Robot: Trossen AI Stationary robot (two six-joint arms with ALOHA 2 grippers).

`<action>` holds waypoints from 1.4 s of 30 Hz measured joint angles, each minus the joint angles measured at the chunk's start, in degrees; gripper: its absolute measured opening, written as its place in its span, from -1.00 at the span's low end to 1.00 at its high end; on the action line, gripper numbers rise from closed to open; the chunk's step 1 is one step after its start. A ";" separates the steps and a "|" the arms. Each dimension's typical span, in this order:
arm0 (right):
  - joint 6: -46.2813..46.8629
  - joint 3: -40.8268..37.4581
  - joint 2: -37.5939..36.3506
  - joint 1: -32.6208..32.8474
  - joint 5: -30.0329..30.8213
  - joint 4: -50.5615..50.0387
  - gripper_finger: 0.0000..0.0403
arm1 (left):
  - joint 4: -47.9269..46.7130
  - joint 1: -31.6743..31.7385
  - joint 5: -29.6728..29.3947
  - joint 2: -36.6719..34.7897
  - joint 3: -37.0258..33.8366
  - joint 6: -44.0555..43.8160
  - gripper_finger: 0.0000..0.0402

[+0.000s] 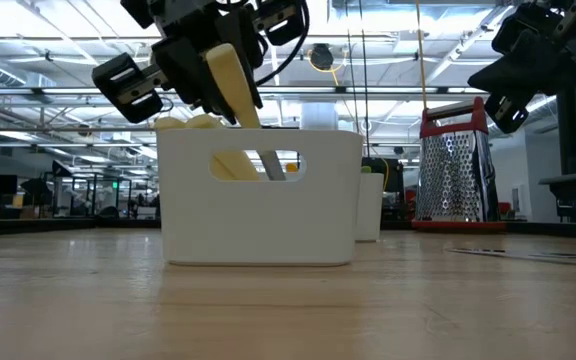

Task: Pick & Place Kitchen Items
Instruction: Put the yellow knife into the bottom white bin

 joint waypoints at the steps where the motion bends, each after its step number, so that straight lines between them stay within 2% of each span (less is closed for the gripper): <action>1: 0.00 -0.01 0.00 0.00 -0.01 -0.01 -1.00 | 0.02 0.04 0.13 0.00 0.00 0.01 -0.75; 11: -0.02 0.00 0.00 -0.01 -0.01 -0.05 -1.00 | -0.07 -0.77 0.93 0.00 0.00 -0.44 -0.30; 19: -0.02 -0.01 0.00 -0.01 -0.04 -0.07 -1.00 | 1.48 -1.11 1.06 -0.02 0.00 0.04 -0.16; 23: 0.28 -0.01 0.00 0.00 -0.42 -0.09 -1.00 | 1.63 -1.62 -1.90 -1.24 -0.07 1.20 -0.20; 29: 3.73 -0.01 0.04 0.01 -6.48 0.06 -1.00 | -0.49 -3.39 -13.54 -6.46 -0.07 2.82 -0.33; 35: 7.35 -0.01 0.04 0.13 -7.60 2.73 -1.00 | -11.54 -6.00 -22.78 -12.99 -0.07 11.78 -0.47; 39: 8.57 -0.01 0.15 0.13 -8.92 4.94 -1.00 | -20.09 -8.46 -27.99 -16.76 -0.07 14.71 -0.60; 42: 8.61 -0.01 0.19 0.17 -9.43 6.25 -1.00 | -22.64 -10.05 -31.51 -18.70 -0.02 19.19 -0.69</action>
